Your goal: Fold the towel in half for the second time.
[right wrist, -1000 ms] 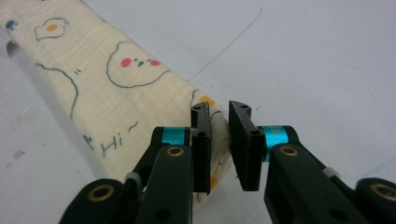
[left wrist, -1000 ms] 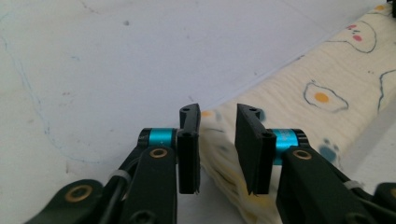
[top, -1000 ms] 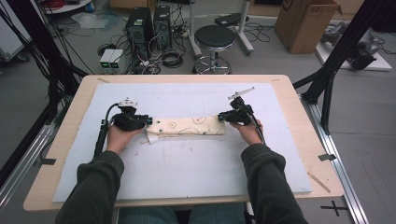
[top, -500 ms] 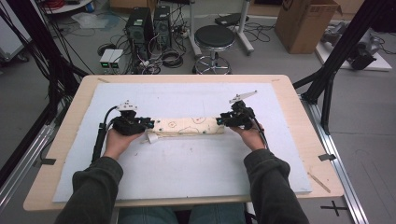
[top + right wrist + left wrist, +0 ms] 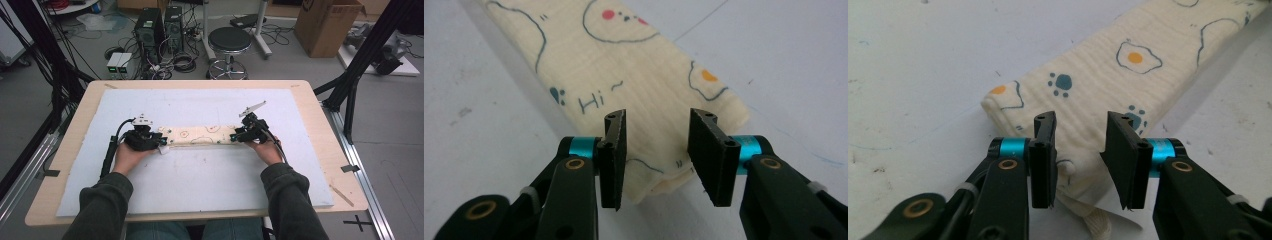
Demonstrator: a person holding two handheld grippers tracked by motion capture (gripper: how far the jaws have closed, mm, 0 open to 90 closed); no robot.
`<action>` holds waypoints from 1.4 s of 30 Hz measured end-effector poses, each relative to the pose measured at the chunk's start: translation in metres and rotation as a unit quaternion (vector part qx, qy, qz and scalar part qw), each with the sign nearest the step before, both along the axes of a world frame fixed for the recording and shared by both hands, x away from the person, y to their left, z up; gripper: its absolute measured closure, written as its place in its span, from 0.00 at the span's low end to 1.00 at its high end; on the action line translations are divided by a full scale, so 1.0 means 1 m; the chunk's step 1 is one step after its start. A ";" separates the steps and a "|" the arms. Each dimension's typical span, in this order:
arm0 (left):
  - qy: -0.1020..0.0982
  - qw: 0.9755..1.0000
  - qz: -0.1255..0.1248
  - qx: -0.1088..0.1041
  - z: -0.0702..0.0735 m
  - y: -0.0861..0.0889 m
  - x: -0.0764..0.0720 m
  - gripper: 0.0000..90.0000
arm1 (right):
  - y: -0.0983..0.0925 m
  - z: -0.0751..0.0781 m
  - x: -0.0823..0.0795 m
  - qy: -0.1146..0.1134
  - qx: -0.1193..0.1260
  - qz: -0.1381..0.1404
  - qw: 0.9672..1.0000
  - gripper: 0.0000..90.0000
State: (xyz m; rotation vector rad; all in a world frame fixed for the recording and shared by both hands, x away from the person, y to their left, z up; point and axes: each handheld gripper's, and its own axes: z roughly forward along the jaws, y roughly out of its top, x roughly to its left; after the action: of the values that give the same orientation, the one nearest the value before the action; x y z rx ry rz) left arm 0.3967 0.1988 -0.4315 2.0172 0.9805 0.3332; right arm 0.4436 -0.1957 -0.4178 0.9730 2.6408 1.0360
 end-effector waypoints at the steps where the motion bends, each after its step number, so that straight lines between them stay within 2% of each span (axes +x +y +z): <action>1: -0.002 1.000 0.001 -0.004 0.002 0.001 -0.001 0.70 | 0.000 0.002 -0.001 -0.001 0.004 -0.003 1.000 0.62; 10: -0.023 0.999 0.003 -0.034 0.019 0.007 -0.016 0.61 | -0.007 0.019 -0.010 -0.016 0.052 -0.026 0.998 0.47; 23: -0.036 0.998 -0.011 -0.042 0.037 0.012 -0.040 0.49 | -0.014 0.042 -0.034 -0.035 0.087 -0.041 0.995 0.28; 28: -0.040 0.998 -0.014 -0.044 0.041 0.014 -0.047 0.46 | -0.017 0.048 -0.041 -0.039 0.088 -0.040 0.994 0.25; 36: -0.046 0.998 -0.014 -0.047 0.040 0.020 -0.057 0.43 | -0.021 0.051 -0.048 -0.052 0.095 -0.042 0.993 0.21; 39: -0.047 0.998 -0.016 -0.047 0.041 0.022 -0.060 0.42 | -0.025 0.046 -0.051 -0.053 0.105 -0.046 0.992 0.21; 42: -0.049 0.998 -0.015 -0.048 0.041 0.024 -0.063 0.41 | -0.028 0.041 -0.055 -0.053 0.104 -0.045 0.992 0.21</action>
State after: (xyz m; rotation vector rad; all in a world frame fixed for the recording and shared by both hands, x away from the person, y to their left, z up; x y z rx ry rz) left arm 0.3332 0.2223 -0.3908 1.9089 0.8879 0.3580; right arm 0.3883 -0.2238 -0.3770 1.0348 2.4176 1.3212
